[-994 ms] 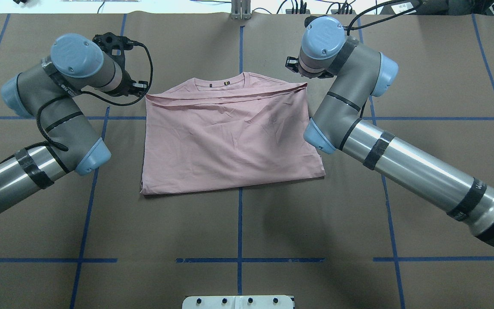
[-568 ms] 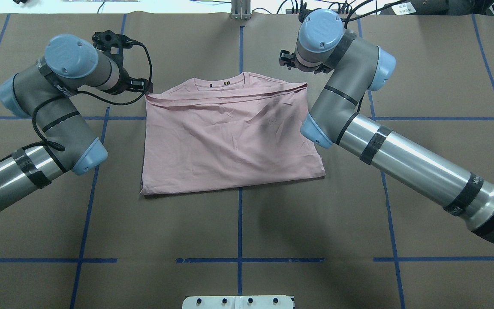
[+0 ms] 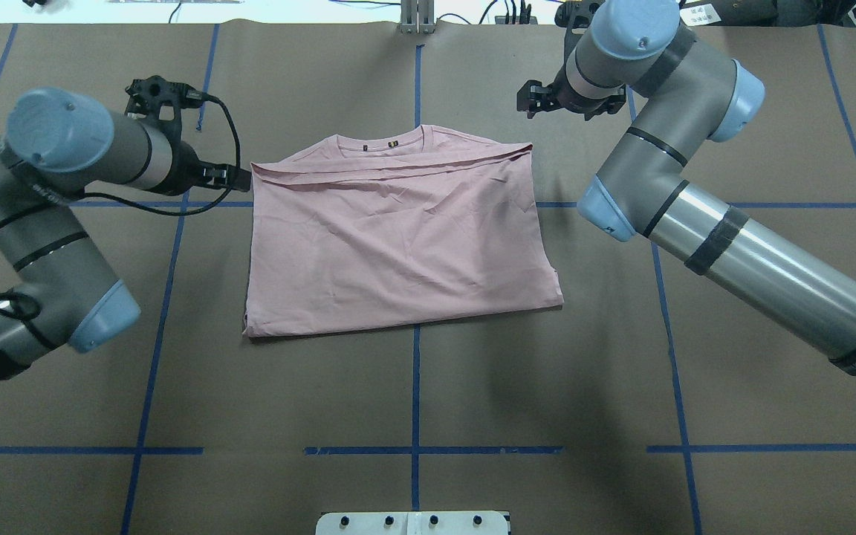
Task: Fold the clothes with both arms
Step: 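Release the hem at the collar and raise both grippers away, then lower the left gripper to the folded shirt's side edge nearest it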
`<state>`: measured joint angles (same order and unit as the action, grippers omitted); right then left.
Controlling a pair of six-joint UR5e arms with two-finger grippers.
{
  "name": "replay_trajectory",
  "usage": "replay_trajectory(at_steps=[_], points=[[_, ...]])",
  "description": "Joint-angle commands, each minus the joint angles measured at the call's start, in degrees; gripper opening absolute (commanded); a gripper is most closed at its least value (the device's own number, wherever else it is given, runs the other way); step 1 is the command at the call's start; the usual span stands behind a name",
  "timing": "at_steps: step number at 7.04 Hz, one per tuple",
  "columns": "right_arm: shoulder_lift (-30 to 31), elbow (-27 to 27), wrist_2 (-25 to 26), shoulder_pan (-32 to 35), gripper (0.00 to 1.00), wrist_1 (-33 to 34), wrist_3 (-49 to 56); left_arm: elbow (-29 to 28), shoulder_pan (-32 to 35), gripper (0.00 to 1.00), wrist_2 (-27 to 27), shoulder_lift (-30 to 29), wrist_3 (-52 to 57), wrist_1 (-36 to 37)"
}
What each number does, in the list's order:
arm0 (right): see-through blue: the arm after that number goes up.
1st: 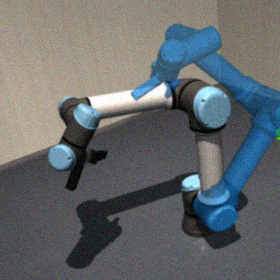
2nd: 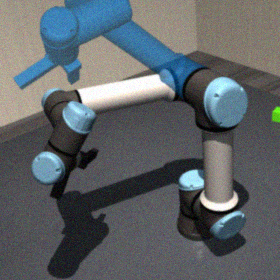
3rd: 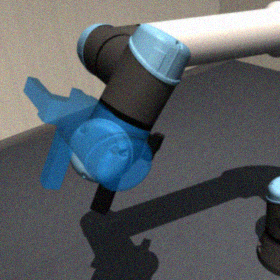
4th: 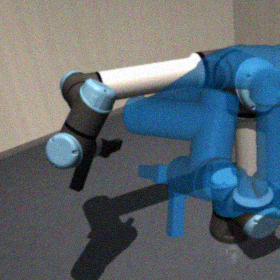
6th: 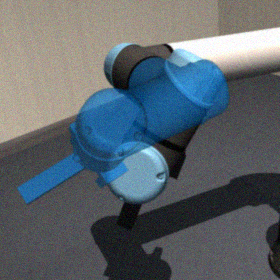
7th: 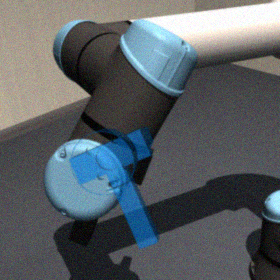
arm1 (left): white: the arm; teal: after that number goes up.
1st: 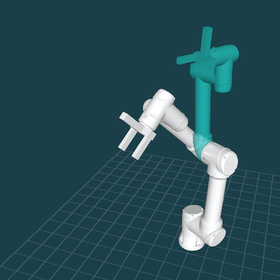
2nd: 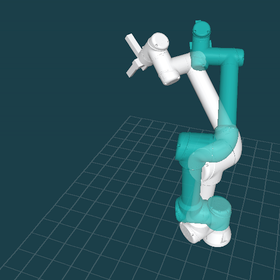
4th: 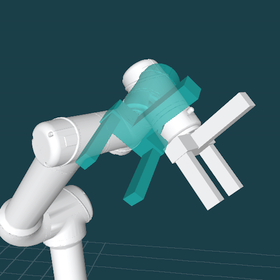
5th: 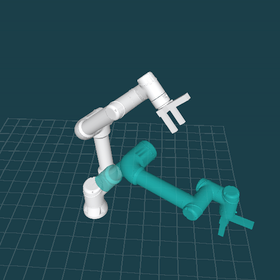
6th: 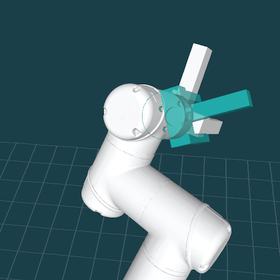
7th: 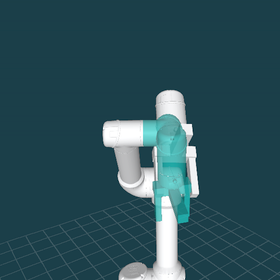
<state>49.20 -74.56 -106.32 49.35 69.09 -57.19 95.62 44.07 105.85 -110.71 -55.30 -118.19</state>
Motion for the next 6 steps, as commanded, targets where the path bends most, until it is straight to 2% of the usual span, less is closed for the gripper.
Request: replay_trajectory(at_steps=[1, 2, 3, 4, 6], points=[[3.08, -4.09, -0.11, 0.22, 1.00, 0.00, 0.86, 8.25, -7.82, 1.00, -0.98, 7.07, -10.20, -0.11], [3.35, -4.45, -0.03, 0.22, 1.00, -0.09, 0.85, 8.35, -13.08, 0.92, -5.87, 7.34, -16.80, -0.11], [3.36, -4.54, -0.03, 0.22, 1.00, -0.09, 0.94, 8.27, -16.35, 0.74, -7.74, 7.43, -22.52, -0.03], [3.36, -4.63, 0.06, 0.22, 1.00, -0.09, 0.86, 8.18, -17.95, 0.66, -7.85, 7.43, -23.62, -0.03], [3.44, -4.63, 0.06, 0.22, 1.00, -0.09, 0.85, 8.26, -18.67, 0.66, -7.94, 7.43, -23.63, 0.06]])
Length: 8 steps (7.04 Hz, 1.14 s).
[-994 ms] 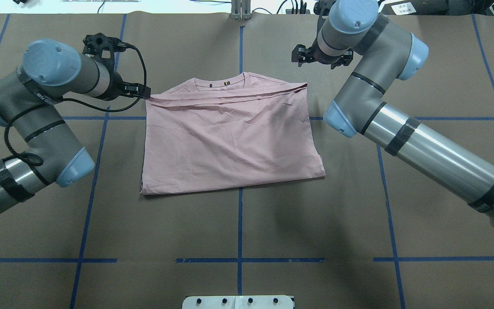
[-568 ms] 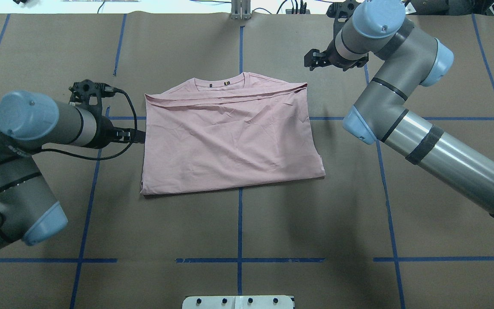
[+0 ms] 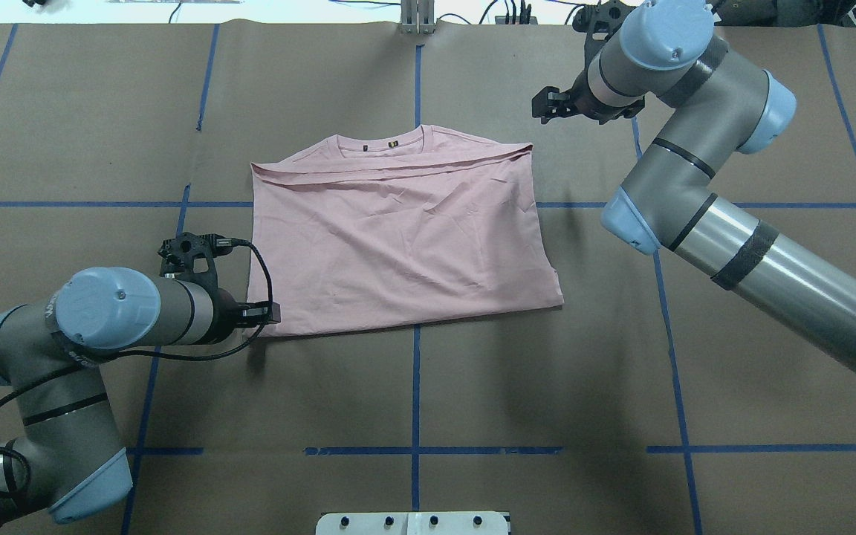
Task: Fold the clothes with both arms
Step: 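Lower the left gripper to the folded shirt's side edge nearest it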
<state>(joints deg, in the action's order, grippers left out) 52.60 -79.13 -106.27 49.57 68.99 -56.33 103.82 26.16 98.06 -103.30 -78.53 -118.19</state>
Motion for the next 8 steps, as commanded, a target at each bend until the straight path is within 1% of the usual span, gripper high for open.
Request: replay_trajectory(at_steps=[1, 2, 3, 4, 6, 7, 8], points=[[0.04, -0.06, 0.01, 0.00, 1.00, 0.00, -0.09, 0.15, -0.85, 0.64, -0.07, 0.03, -0.40, 0.07], [0.04, -0.15, 0.01, 0.00, 1.00, 0.00, -0.10, 0.15, -0.94, 0.41, -0.07, 0.03, -0.40, 0.15], [0.13, -0.24, 0.10, 0.00, 1.00, 0.00, -0.18, 0.15, -1.37, 0.17, -0.07, 0.12, -0.40, 0.16], [0.13, -0.24, 0.19, 0.00, 1.00, 0.00, -0.18, 0.24, -1.38, 0.00, -0.15, 0.12, -0.40, 0.24], [0.13, -0.33, 0.01, -0.09, 1.00, -0.17, -0.18, 0.94, -1.12, 0.00, 0.02, 0.47, 0.38, 0.42], [0.13, -0.85, 0.01, -0.61, 1.00, -0.44, -0.27, 3.12, -1.11, 0.00, 0.37, 3.25, 3.96, 0.51], [0.13, -2.51, 0.10, -1.40, 1.00, -0.18, -1.05, 4.79, 1.06, 0.00, 0.37, 5.11, 9.91, 0.51]])
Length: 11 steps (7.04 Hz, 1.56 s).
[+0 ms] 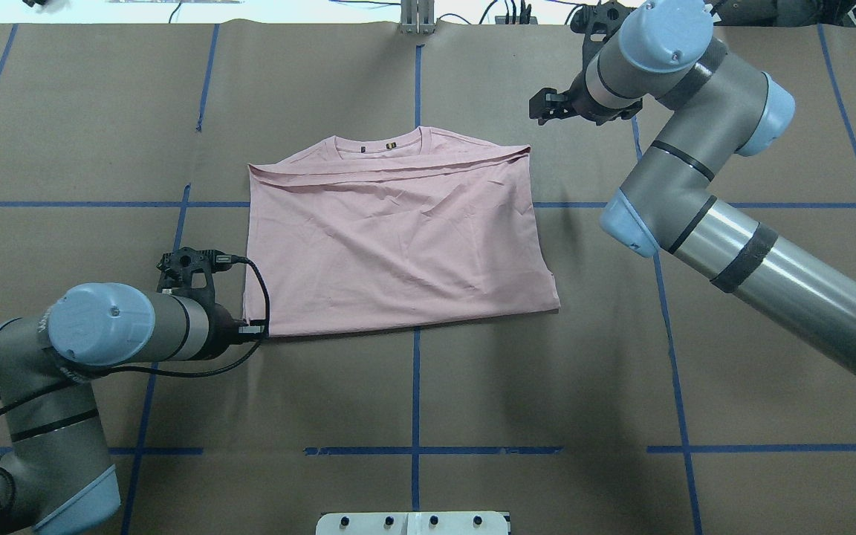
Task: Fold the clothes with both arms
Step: 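Grasp the side edge with the left gripper and drag the shirt farther away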
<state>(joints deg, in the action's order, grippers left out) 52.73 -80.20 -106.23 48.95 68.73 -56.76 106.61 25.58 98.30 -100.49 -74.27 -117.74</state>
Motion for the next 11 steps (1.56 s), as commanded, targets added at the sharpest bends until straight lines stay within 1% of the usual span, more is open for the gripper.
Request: replay_trajectory(at_steps=[1, 2, 3, 4, 5, 6, 7, 8, 9, 10, 11], points=[[-0.09, -1.97, 0.23, -1.13, 1.00, 0.00, -2.37, 0.81, 7.15, 0.00, 0.14, 2.05, 13.02, 0.23], [-0.17, -1.97, 0.15, -1.22, 1.00, -0.35, -2.39, -2.25, 12.77, 0.00, 0.40, 1.62, 20.58, 0.23], [-0.35, -1.89, 0.06, -1.40, 1.00, -0.18, -2.47, -7.76, 17.70, 0.00, 0.40, -1.87, 25.26, -0.12], [-0.18, -1.89, 0.23, -1.40, 1.00, -0.35, -2.91, -15.91, 21.40, 0.00, 0.40, -9.04, 29.14, -0.38], [-0.09, -1.80, 0.32, -1.49, 1.00, -0.35, -3.00, -24.78, 24.40, 0.00, 0.40, -15.46, 32.31, -0.47], [0.00, -1.80, 0.41, -1.66, 1.00, -0.35, -3.00, -33.13, 27.12, 0.00, 0.31, -20.49, 34.34, -2.82], [0.00, -1.80, 0.41, -1.75, 1.00, -0.35, -3.00, -43.22, 28.28, 0.00, -0.04, -25.67, 35.23, -7.98], [0.00, -1.80, 0.50, -1.75, 1.00, -0.35, -3.09, -56.29, 28.73, 0.00, -1.61, -32.86, 35.50, -15.08], [0.09, -1.80, 0.41, -1.75, 1.00, -0.44, -3.09, -63.12, 28.73, 0.00, -4.93, -35.97, 35.59, -17.68], [0.18, -1.80, 0.41, -1.75, 1.00, -0.44, -3.09, -63.19, 29.43, 0.00, -4.87, -35.66, 37.16, -18.22], [0.18, -1.80, 0.41, -2.01, 1.00, -0.44, -4.05, -62.93, 30.22, 0.99, -4.79, -34.00, 40.48, -19.10]])
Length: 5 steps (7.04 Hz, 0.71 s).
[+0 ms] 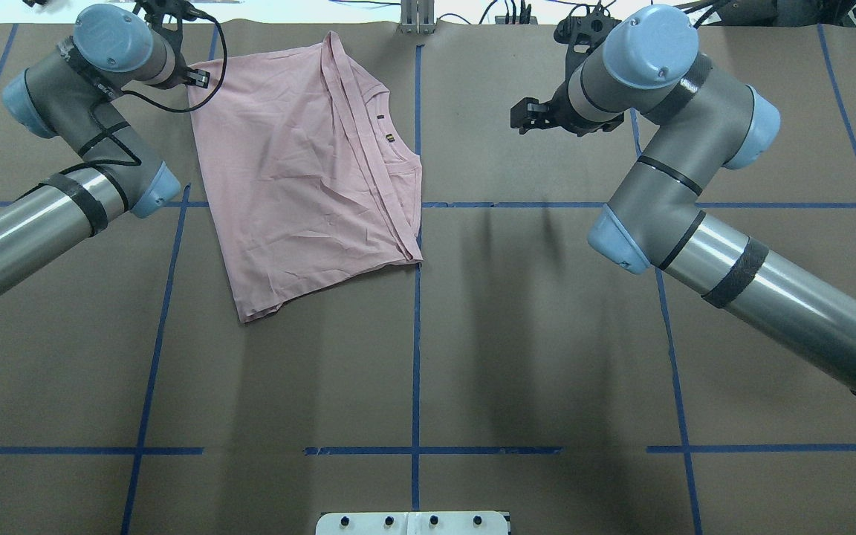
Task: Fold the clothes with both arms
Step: 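Grasp the side edge with the left gripper and drag the shirt farther away, then reach the right gripper to the shirt's folded edge while the left holds it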
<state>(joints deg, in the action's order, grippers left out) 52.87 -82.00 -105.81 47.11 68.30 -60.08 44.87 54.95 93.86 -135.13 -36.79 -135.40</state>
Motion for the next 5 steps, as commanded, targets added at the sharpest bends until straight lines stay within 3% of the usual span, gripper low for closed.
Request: replay_trajectory(at_steps=[1, 2, 3, 4, 5], points=[[-0.39, 0.09, 0.08, -1.30, 0.99, 0.07, -3.87, 0.20, 1.21, 1.00, 0.00, 3.27, 3.48, -5.27], [-1.01, 0.18, 0.08, -2.53, 0.93, 0.42, -7.90, 1.61, 3.30, 1.00, 3.57, 3.65, 4.62, -5.40], [-3.19, 1.05, 1.12, -4.37, 0.81, 0.78, -14.29, 3.79, 4.71, 1.00, 7.96, 4.69, 6.02, -5.40], [-6.78, 3.75, 3.40, -6.57, 0.73, 0.87, -21.32, 8.78, 4.73, 1.00, 8.26, 7.84, 6.03, -5.14], [-11.34, 8.74, 4.38, -8.59, 0.73, 0.87, -24.61, 10.83, 4.73, 1.00, 8.27, 8.74, 5.69, -4.96]])
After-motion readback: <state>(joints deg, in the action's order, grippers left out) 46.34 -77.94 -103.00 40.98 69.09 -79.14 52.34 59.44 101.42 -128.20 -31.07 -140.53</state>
